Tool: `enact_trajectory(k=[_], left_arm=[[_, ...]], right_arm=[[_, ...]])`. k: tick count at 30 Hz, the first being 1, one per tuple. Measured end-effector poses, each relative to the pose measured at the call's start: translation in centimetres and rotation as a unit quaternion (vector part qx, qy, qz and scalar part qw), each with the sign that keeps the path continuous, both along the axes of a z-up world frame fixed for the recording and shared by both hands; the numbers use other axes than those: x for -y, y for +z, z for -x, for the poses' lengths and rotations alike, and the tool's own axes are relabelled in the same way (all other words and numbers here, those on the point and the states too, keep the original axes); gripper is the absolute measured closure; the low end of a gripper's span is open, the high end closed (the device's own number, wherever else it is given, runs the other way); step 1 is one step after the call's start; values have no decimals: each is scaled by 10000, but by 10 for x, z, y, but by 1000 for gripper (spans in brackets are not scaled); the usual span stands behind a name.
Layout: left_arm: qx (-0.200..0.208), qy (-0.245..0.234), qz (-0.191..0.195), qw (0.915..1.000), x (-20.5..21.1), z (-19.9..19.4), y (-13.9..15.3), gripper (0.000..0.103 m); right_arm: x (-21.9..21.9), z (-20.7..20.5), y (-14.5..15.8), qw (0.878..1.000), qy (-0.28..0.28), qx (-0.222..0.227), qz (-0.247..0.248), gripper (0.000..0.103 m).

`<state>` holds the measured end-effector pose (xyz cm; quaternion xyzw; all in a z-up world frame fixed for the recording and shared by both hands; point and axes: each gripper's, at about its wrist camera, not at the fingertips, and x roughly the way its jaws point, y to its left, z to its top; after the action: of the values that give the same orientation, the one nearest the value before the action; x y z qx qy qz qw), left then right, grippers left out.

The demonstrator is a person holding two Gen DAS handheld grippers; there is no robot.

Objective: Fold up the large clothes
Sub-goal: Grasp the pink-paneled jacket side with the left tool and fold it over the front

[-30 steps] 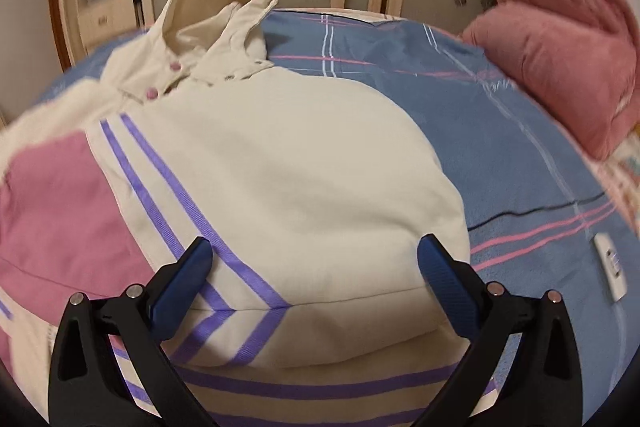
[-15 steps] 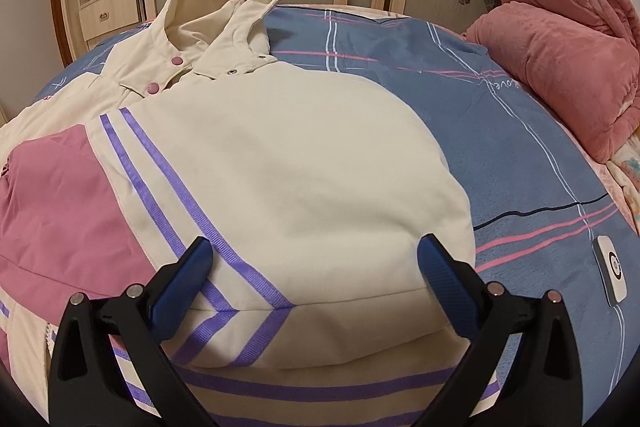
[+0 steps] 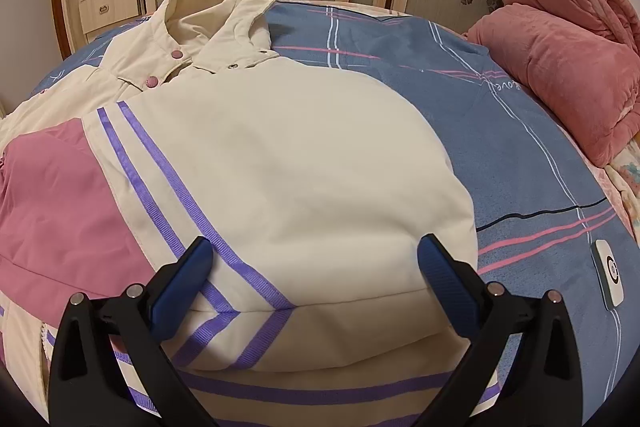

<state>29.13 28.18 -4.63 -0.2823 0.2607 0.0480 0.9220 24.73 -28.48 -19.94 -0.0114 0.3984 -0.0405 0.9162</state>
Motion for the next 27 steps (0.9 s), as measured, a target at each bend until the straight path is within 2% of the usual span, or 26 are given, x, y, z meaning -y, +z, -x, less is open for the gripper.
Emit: enact_trajectory(k=[1,3,4,6,8,10,12,13,15,17,18,20,23,25,27], left_arm=[[46,-257,-50,9996,18,-2,7,90],[112,-897,-138,9958,72,-4,19,81],[125,-1157,-193,9930,97,-5,22,72],[210,-1671,-460,9846,154,-1,24,67],[215,-2248,-552,9726,204,0,19,67],[104,-2819,-440,9584,246,2,9,64],[-70,-3260,-343,9447,281,0,-6,55],[-189,-3428,-348,9386,298,-1,-15,47],[-347,-3499,-419,9352,313,0,-26,38],[-485,-3540,-405,9331,322,2,-38,17],[-521,-3575,-448,9314,324,4,-42,12],[-710,-3810,-963,9168,346,11,-51,10],[-549,-4024,-1556,9005,367,26,-53,10],[-334,-4020,-1796,8972,370,36,-48,10],[-184,-3973,-1815,8994,365,42,-42,8]], right_arm=[[0,0,0,10000,0,0,-2,1],[0,0,0,10000,1,4,-7,1],[0,0,0,10000,-1,4,-12,1],[0,0,0,10000,0,2,-21,1],[1,0,0,10000,6,-1,-65,1],[3,1,1,9999,9,-4,-117,1],[5,1,2,9998,18,-11,-198,1],[6,2,3,9997,18,-9,-239,1],[10,3,5,9993,0,11,-375,1],[13,4,6,9990,-24,26,-456,1],[13,4,6,9989,-32,28,-476,1],[14,3,6,9987,-70,36,-501,1],[19,5,8,9979,-197,118,-612,1],[26,7,9,9965,-250,176,-781,1],[32,7,10,9945,-270,210,-986,1]])
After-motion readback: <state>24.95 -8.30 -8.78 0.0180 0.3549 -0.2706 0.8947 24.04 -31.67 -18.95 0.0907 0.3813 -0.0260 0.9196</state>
